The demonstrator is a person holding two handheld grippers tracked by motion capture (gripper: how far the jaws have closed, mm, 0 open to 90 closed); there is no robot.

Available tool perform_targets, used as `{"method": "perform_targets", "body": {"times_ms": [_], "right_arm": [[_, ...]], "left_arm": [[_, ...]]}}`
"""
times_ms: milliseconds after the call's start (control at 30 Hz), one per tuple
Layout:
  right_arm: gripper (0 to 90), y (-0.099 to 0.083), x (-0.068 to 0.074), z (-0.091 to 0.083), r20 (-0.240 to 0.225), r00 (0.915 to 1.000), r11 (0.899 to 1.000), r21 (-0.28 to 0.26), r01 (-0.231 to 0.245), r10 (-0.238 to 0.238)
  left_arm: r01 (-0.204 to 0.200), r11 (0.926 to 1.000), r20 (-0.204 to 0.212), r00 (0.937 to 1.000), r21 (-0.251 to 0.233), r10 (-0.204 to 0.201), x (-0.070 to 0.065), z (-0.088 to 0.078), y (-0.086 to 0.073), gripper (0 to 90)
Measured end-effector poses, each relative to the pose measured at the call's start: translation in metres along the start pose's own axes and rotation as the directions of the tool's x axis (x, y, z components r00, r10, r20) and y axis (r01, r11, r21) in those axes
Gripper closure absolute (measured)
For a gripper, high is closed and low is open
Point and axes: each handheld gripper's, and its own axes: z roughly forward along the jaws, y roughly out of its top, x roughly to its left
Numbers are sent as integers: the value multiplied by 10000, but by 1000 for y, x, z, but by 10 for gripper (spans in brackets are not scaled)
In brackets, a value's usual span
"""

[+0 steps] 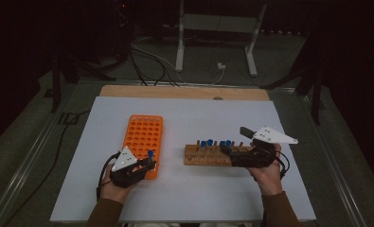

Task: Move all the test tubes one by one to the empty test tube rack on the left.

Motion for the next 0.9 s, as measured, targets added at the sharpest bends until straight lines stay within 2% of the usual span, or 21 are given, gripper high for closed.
{"method": "perform_targets", "body": {"times_ms": [67,500,533,733,800,900], "right_arm": [[40,-2,-3,-2,95,9999,10000,0,-47,47],[41,-8,-14,-7,379,9988,9995,-66,-303,306],[41,-9,-14,-7,386,9987,9995,-69,-316,319],[41,-12,-18,-9,477,9979,9990,-113,-433,438],[41,-12,-18,-10,484,9978,9989,-119,-456,461],[41,-12,-20,-10,504,9977,9989,-100,-458,463]], "left_arm": [[-93,9996,-9,10000,249,94,-1,1,-3,772],[-193,9979,-48,9998,615,197,-2,0,-6,776],[-285,9960,-97,9995,848,294,-3,2,-8,776],[-304,9962,-132,9994,820,316,-4,2,-9,773],[-237,9968,-91,9997,763,245,-5,1,-9,750],[-342,9965,-263,9990,762,363,-6,1,-9,643]]}}
